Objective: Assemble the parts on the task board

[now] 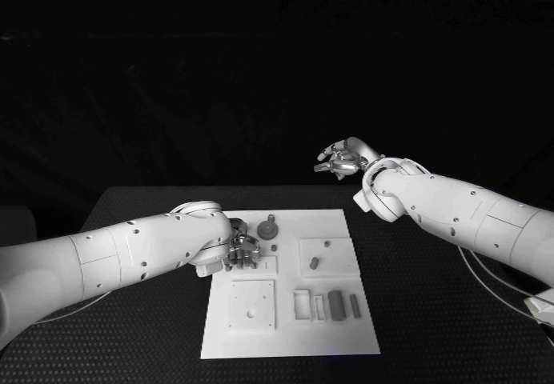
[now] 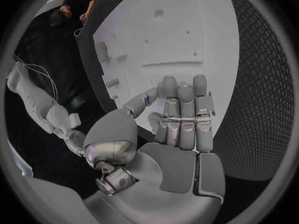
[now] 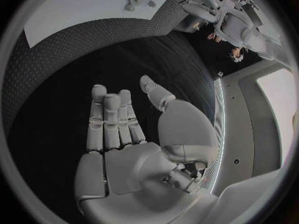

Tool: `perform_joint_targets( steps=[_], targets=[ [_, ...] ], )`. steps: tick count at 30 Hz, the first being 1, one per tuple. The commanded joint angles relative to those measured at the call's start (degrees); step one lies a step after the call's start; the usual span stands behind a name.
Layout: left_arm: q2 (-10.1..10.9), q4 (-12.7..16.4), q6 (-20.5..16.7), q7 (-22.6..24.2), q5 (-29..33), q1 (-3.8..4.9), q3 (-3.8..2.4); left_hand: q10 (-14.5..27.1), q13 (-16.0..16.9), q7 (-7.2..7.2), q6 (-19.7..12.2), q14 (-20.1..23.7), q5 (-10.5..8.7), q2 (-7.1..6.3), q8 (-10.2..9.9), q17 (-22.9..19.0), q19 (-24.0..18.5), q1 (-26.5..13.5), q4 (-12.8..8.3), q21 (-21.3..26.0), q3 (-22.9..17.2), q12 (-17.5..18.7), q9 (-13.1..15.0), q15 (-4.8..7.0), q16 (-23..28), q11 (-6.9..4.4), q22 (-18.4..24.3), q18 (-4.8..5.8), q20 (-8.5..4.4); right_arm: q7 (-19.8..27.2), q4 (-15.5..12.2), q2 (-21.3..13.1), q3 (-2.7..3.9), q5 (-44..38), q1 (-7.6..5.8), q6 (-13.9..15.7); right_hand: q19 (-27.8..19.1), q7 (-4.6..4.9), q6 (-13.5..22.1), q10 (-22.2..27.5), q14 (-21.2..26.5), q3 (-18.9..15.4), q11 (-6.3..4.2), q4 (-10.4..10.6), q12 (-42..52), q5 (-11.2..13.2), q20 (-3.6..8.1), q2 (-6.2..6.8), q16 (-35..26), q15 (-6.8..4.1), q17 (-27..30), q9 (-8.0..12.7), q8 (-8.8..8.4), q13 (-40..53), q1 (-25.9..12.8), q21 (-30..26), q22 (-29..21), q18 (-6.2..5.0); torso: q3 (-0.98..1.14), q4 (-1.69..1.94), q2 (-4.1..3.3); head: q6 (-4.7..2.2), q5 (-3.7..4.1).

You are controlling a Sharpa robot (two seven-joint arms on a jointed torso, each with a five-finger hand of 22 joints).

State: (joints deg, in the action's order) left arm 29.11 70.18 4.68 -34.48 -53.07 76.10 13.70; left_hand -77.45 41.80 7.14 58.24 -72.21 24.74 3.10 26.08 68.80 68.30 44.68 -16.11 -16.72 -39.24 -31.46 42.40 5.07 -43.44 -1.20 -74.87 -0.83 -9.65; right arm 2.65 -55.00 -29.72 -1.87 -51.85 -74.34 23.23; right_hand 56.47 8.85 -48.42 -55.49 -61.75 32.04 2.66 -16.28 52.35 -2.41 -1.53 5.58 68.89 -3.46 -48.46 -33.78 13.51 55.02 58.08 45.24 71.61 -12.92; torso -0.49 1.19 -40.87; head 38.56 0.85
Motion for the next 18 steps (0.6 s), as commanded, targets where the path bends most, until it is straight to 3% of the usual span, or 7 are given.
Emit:
perform_joint_targets(
  steps=[1, 3, 6, 9, 18],
  targets=[
    [0.0, 0.2, 0.8, 0.1, -0.6, -0.02, -0.02, 3.2, 2.0, -4.44, 4.1, 1.0, -0.67, 0.61, -1.0, -0.7, 2.2, 1.2, 0.0, -4.1, -0.5, -2.3, 1.4, 2.57, -7.7, -1.84, -1.7, -0.07, -2.36, 0.2, 0.0, 0.0, 0.04, 0.1, -0.02, -0.5, 0.0, 0.36, -0.1, 0.1, 0.3, -0.2, 0.15, -0.1, -0.2, -0.3, -0.18, -0.1, -0.4, 0.12, 0.1, -0.1, -0.33, -0.1, 0.1, -0.4, -0.1, -0.62, -0.01, 0.07, 0.01, 0.09, 0.03],
    [0.0, 0.3, 0.6, 0.1, -0.6, -0.03, -0.02, 3.3, 2.2, -4.52, 4.3, -0.3, -0.94, 0.69, -1.9, -2.4, 4.4, 1.3, 0.1, -8.8, -0.4, -3.0, 2.3, 3.98, -14.4, -2.09, -1.6, -0.24, -3.97, 0.2, 0.0, 0.1, 0.04, 0.1, -0.02, -0.6, 0.0, 0.36, -0.1, 0.1, 0.3, -0.2, 0.15, -0.1, -0.2, -0.3, -0.19, -0.11, -0.4, 0.12, 0.1, -0.1, -0.33, -0.1, 0.1, -0.4, -0.1, -0.62, 0.0, 0.07, 0.01, 0.14, 0.02],
    [-0.1, 0.3, -0.2, 0.3, -0.6, -0.03, -0.02, 2.9, 1.9, -4.75, 4.8, -1.8, -0.45, 0.54, -2.7, -4.0, 6.6, 1.3, 0.0, -12.8, -0.4, -3.3, 3.0, 4.66, -19.9, -2.47, -1.6, -0.55, -5.21, 0.2, 0.0, 0.2, 0.04, 0.1, -0.01, -0.7, 0.0, 0.36, -0.1, 0.1, 0.3, -0.2, 0.15, -0.1, -0.2, -0.3, -0.21, -0.14, -0.4, 0.12, 0.1, -0.1, -0.33, -0.1, 0.1, -0.4, -0.1, -0.63, 0.01, 0.09, 0.0, 0.12, 0.01],
    [-0.1, 0.3, -1.3, 0.5, -0.4, -0.03, -0.02, 2.7, 1.5, -4.89, 5.2, -2.4, 0.15, 0.63, -3.4, -6.3, 7.6, 1.2, 0.0, -15.3, -0.6, -3.5, 3.7, 4.89, -23.0, -2.7, -1.5, -0.44, -5.41, 0.1, 0.0, 0.2, 0.04, 0.0, -0.01, -0.8, 0.0, 0.37, -0.1, 0.1, 0.3, -0.2, 0.15, -0.1, -0.2, -0.3, -0.23, -0.19, -0.4, 0.13, 0.1, -0.1, -0.34, -0.2, 0.1, -0.4, -0.1, -0.65, 0.03, 0.06, 0.02, 0.17, 0.03],
    [-0.2, 0.3, -1.8, 0.4, -0.1, -0.05, -0.02, 2.5, 0.9, -4.96, 5.6, -1.6, 0.2, 0.65, -4.5, -10.2, 7.1, 1.1, 0.0, -16.6, -0.8, -3.7, 4.5, 4.98, -25.5, -2.72, -1.4, -0.46, -5.54, 0.1, 0.1, 0.2, 0.04, 0.0, -0.01, -1.0, 0.0, 0.38, -0.1, 0.0, 0.2, -0.3, 0.17, -0.1, -0.2, -0.3, -0.28, -0.27, -0.4, 0.14, 0.1, -0.1, -0.33, -0.3, 0.1, -0.4, -0.1, -0.66, 0.03, 0.07, 0.05, 0.27, 0.05]
  ],
)
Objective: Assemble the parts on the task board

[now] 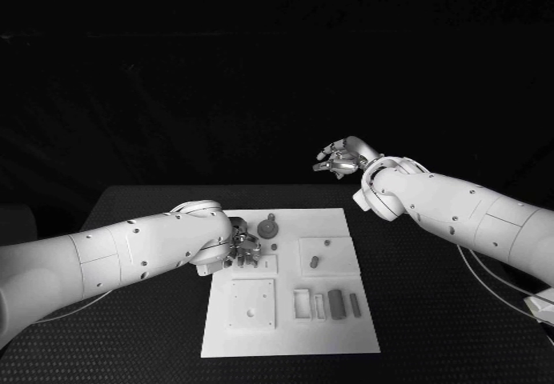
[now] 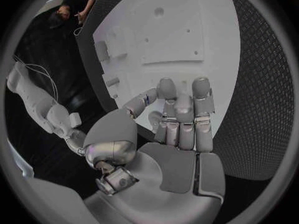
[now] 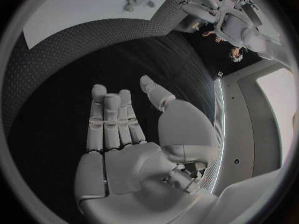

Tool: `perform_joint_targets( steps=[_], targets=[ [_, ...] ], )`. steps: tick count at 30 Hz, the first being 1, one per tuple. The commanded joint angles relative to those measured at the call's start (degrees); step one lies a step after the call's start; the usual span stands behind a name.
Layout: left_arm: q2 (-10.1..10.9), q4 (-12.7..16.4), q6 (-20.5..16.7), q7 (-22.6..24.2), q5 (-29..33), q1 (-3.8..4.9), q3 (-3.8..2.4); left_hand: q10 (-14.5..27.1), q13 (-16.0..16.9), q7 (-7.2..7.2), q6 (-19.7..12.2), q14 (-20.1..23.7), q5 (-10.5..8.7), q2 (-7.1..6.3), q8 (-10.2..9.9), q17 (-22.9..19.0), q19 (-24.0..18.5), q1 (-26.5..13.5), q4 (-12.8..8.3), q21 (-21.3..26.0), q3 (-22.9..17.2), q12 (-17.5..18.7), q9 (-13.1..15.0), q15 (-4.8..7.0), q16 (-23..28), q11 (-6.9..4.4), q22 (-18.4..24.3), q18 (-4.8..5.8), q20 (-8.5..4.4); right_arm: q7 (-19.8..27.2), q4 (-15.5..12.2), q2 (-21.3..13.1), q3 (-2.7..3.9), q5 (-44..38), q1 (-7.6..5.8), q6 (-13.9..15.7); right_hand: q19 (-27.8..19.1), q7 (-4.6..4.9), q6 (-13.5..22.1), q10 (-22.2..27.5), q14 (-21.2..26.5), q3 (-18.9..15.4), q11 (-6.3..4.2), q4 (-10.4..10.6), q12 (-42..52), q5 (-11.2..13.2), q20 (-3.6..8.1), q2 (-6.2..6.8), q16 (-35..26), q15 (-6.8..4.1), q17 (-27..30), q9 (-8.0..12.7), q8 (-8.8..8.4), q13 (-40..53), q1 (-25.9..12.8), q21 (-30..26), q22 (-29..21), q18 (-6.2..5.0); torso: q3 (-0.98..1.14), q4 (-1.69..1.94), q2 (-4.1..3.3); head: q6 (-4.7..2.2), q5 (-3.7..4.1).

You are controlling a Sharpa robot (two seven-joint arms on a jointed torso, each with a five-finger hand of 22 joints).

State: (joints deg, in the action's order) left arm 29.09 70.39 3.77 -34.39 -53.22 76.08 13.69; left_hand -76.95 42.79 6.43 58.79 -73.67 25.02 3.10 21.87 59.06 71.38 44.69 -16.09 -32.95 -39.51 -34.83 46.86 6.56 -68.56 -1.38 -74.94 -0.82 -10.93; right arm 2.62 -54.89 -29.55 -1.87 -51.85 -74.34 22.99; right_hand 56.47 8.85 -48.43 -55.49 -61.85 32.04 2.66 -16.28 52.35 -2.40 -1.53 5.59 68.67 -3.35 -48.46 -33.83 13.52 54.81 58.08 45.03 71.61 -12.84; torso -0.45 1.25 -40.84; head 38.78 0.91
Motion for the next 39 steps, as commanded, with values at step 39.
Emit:
perform_joint_targets(
  steps=[39],
  targets=[
    [-0.3, -0.4, 0.2, -0.1, 0.2, -0.94, -0.02, 0.6, -3.2, -3.76, 5.5, 1.9, -2.29, 0.69, -4.6, -7.7, 3.3, 1.9, 0.0, -1.3, -0.7, 1.1, -1.6, 3.13, -5.2, -2.17, -1.2, -0.6, -3.95, -0.1, -0.2, -0.1, 0.03, 0.0, 0.0, -1.6, -0.3, 0.44, 0.1, 0.2, 0.5, -0.5, 0.23, -0.1, -0.3, -0.3, -0.53, -0.36, -0.4, 0.1, 0.1, -0.1, -0.38, -0.6, 0.2, -0.4, -0.1, -0.82, -0.04, 0.01, -0.01, 0.45, 0.14]
  ],
)
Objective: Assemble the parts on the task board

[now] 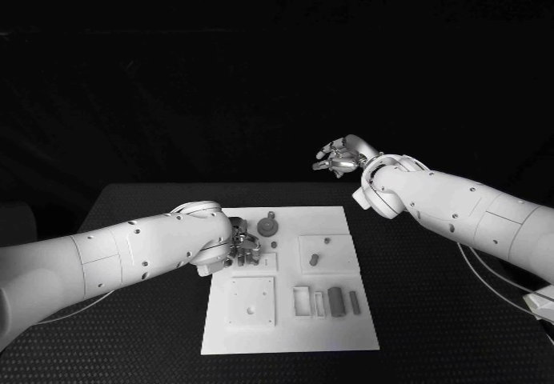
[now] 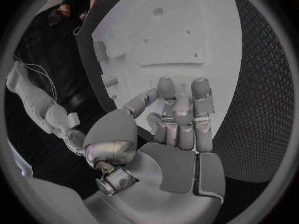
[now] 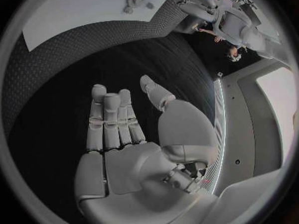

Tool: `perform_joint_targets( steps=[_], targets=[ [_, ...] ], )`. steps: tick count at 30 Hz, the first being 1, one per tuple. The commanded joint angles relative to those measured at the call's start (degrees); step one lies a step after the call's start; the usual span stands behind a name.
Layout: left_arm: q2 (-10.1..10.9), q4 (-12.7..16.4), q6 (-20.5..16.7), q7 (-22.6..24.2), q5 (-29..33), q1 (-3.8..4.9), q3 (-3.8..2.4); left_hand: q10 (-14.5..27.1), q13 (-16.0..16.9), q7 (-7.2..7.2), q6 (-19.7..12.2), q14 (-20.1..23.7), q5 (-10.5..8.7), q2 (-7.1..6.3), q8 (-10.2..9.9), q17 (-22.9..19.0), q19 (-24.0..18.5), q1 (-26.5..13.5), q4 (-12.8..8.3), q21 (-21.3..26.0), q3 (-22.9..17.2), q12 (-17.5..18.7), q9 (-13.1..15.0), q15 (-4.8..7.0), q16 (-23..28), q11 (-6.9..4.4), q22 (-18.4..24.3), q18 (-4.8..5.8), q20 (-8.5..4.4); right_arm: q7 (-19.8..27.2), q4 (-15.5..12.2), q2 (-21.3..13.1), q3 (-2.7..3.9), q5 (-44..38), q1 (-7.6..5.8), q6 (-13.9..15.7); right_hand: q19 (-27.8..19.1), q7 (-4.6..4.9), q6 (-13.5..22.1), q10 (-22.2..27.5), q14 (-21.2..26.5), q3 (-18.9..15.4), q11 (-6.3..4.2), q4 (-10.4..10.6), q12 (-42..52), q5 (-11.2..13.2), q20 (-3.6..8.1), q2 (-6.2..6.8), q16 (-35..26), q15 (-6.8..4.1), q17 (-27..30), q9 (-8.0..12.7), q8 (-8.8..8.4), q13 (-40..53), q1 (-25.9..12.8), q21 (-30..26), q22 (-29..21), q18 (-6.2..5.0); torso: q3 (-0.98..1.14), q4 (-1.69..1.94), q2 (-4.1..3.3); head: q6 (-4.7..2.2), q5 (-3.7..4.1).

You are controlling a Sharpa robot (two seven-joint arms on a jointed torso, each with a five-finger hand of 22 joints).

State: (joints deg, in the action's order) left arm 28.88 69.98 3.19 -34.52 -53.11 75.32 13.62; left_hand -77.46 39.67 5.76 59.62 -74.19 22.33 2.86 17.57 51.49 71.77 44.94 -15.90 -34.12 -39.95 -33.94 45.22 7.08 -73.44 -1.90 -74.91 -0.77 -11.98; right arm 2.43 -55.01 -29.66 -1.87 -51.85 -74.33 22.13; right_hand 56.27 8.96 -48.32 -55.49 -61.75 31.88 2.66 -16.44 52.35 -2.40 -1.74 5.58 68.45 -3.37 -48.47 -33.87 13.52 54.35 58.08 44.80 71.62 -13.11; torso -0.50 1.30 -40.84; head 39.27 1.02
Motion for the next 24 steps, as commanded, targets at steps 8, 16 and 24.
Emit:
perform_joint_targets(
  steps=[8, 16, 24],
  targets=[
    [0.0, -0.2, 0.3, 0.1, -0.5, -0.18, 0.05, 0.8, -0.2, -3.19, 5.1, 2.4, 0.95, 0.77, -0.5, -0.9, 3.1, 1.7, -0.2, -0.3, -0.2, 0.0, -0.2, 2.7, -1.0, -1.75, -1.3, -0.66, -2.89, 0.0, -0.1, 0.0, 0.03, -0.1, 0.0, -0.8, -0.1, 0.33, 0.0, 0.2, 0.4, -0.3, 0.23, 0.1, -0.3, -0.3, -0.35, -0.4, -0.2, 0.12, 0.1, -0.1, -0.38, -0.2, 0.2, -0.2, -0.1, -0.57, 0.01, 0.0, 0.0, -0.04, -0.06],
    [-0.1, -0.4, -0.7, 0.4, -1.9, -0.18, 0.05, -0.1, -0.2, -3.7, 6.5, 2.2, 3.79, 0.15, -0.4, -2.8, 3.7, 1.7, -0.4, -0.9, 0.0, -1.3, -0.2, 3.15, -2.6, -2.24, -1.3, -0.7, -3.0, 0.0, 0.0, 0.0, 0.03, -0.1, 0.01, -0.9, -0.1, 0.33, 0.0, 0.2, 0.4, -0.3, 0.23, 0.1, -0.3, -0.3, -0.36, -0.43, -0.2, 0.12, 0.1, -0.1, -0.38, -0.2, 0.2, -0.3, -0.1, -0.58, 0.03, -0.04, 0.01, 0.02, -0.15],
    [-0.1, -0.3, -1.6, 0.7, -3.8, -0.19, 0.05, -0.7, 0.0, -4.19, 7.6, 1.7, 6.18, -0.37, 0.0, -4.7, 4.3, 1.7, -0.5, -1.4, 0.2, -2.7, 0.2, 3.61, -3.9, -2.73, -1.2, -0.73, -3.13, 0.0, 0.0, 0.1, 0.03, -0.1, 0.02, -0.9, -0.1, 0.33, 0.0, 0.2, 0.4, -0.3, 0.24, 0.1, -0.3, -0.3, -0.39, -0.45, -0.2, 0.13, 0.0, -0.1, -0.38, -0.2, 0.3, -0.3, -0.1, -0.6, 0.01, -0.05, -0.03, 0.11, -0.11]
  ],
)
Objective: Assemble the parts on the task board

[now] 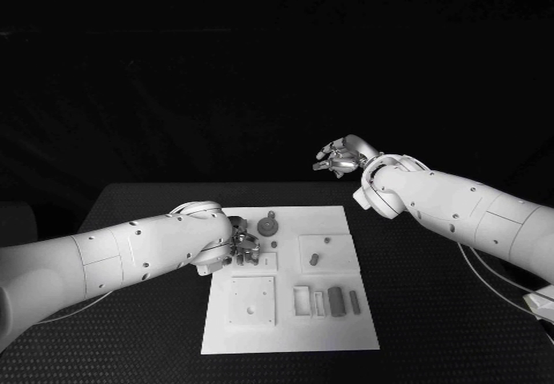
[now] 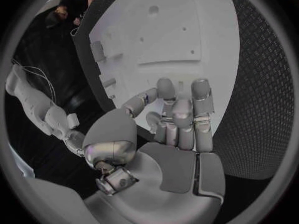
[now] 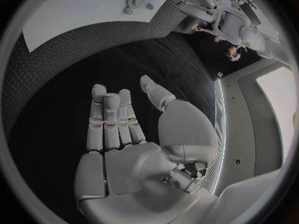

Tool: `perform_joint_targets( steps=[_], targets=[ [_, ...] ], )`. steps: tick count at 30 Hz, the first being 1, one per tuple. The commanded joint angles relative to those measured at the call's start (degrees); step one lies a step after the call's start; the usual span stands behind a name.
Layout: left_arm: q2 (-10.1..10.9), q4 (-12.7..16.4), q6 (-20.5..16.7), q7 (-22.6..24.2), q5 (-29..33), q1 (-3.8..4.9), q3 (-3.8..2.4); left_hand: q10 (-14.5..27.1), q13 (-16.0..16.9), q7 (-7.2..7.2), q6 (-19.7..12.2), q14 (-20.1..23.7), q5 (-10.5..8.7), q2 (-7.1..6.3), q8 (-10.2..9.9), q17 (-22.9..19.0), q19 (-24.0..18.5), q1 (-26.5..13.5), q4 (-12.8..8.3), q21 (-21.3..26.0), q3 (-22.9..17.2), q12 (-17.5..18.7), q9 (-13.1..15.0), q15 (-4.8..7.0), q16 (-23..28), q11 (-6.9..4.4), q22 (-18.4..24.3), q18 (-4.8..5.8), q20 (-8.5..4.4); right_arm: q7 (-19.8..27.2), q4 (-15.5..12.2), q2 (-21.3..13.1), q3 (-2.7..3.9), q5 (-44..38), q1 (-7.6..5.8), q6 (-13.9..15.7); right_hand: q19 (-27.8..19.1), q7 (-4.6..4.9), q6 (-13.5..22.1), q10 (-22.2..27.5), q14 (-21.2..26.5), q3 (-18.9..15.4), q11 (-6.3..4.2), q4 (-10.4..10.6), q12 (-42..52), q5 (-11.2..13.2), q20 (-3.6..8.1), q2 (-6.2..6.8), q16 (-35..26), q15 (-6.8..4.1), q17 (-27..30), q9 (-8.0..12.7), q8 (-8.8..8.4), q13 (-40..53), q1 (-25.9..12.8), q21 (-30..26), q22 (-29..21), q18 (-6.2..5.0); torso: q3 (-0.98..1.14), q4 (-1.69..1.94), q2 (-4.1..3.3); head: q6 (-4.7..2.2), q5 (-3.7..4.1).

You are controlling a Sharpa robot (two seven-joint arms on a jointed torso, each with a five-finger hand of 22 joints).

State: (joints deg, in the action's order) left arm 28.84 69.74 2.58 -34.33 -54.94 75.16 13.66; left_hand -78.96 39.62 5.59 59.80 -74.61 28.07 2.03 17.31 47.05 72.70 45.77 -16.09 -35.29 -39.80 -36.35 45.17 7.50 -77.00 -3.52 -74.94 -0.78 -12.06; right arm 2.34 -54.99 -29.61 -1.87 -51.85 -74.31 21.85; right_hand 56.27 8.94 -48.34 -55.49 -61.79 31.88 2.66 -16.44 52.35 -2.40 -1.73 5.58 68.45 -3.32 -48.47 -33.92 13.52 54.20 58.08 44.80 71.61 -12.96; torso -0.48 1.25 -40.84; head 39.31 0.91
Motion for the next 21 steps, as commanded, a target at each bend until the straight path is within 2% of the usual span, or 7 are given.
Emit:
perform_joint_targets(
  steps=[1, 11, 16, 21],
  targets=[
    [-0.1, -0.1, -0.8, 0.5, -2.0, -0.03, 0.01, 0.7, 0.1, -4.05, 7.4, 2.1, 0.59, 0.45, 0.3, -0.3, 3.4, 0.9, -0.4, -0.3, 0.1, -0.4, 0.2, 3.22, -0.4, -1.14, -1.2, -0.73, -3.06, 0.1, 0.0, 0.0, 0.03, -0.1, 0.01, -0.6, -0.1, 0.35, 0.0, 0.2, 0.5, -0.3, 0.24, 0.1, -0.3, -0.3, -0.39, -0.46, -0.2, 0.08, 0.0, -0.1, -0.38, -0.1, 0.3, -0.3, -0.1, -0.75, 0.0, 0.01, -0.02, 0.06, 0.0],
    [-0.5, 0.1, 0.4, 0.8, -1.9, -0.03, 0.01, 0.4, 0.1, -4.31, 8.0, 1.9, 1.91, 0.15, 0.6, -1.3, 3.5, 0.7, -0.3, -0.5, 0.2, -1.1, 0.5, 3.44, -1.2, -1.38, -1.2, -0.7, -3.06, 0.1, 0.0, 0.1, 0.03, -0.2, 0.02, -0.8, -0.1, 0.35, 0.0, 0.2, 0.5, -0.3, 0.24, 0.0, -0.3, -0.3, -0.43, -0.48, -0.2, 0.08, 0.0, -0.1, -0.37, -0.2, 0.3, -0.3, 0.0, -0.78, 0.03, -0.01, 0.01, 0.2, 0.04],
    [-0.6, 0.3, 1.2, 0.6, -1.9, -0.03, 0.01, 0.2, 0.1, -4.39, 8.3, 1.8, 1.93, 0.16, 0.7, -1.4, 3.6, 0.5, -0.2, -0.6, 0.3, -1.3, 0.5, 3.49, -1.3, -1.44, -1.2, -0.68, -3.05, 0.0, 0.0, 0.1, 0.03, -0.2, 0.05, -0.9, -0.1, 0.36, 0.0, 0.2, 0.5, -0.4, 0.24, 0.0, -0.2, -0.3, -0.46, -0.49, -0.2, 0.09, 0.0, -0.1, -0.37, -0.2, 0.4, -0.3, 0.0, -0.8, 0.09, -0.07, -0.01, 0.34, 0.01],
    [-0.8, 0.6, 1.8, 0.5, -2.2, -0.03, 0.01, 0.2, 0.1, -4.41, 8.3, 1.8, 1.98, 0.12, 0.7, -1.5, 3.6, 0.5, -0.2, -0.6, 0.3, -1.3, 0.5, 3.5, -1.3, -1.46, -1.2, -0.68, -3.04, 0.0, 0.0, 0.1, 0.03, -0.2, 0.06, -0.9, -0.1, 0.36, 0.0, 0.2, 0.5, -0.4, 0.24, 0.0, -0.2, -0.3, -0.49, -0.51, -0.2, 0.09, 0.0, -0.1, -0.37, -0.3, 0.4, -0.3, 0.0, -0.82, 0.05, -0.02, 0.01, 0.42, -0.01]
  ],
)
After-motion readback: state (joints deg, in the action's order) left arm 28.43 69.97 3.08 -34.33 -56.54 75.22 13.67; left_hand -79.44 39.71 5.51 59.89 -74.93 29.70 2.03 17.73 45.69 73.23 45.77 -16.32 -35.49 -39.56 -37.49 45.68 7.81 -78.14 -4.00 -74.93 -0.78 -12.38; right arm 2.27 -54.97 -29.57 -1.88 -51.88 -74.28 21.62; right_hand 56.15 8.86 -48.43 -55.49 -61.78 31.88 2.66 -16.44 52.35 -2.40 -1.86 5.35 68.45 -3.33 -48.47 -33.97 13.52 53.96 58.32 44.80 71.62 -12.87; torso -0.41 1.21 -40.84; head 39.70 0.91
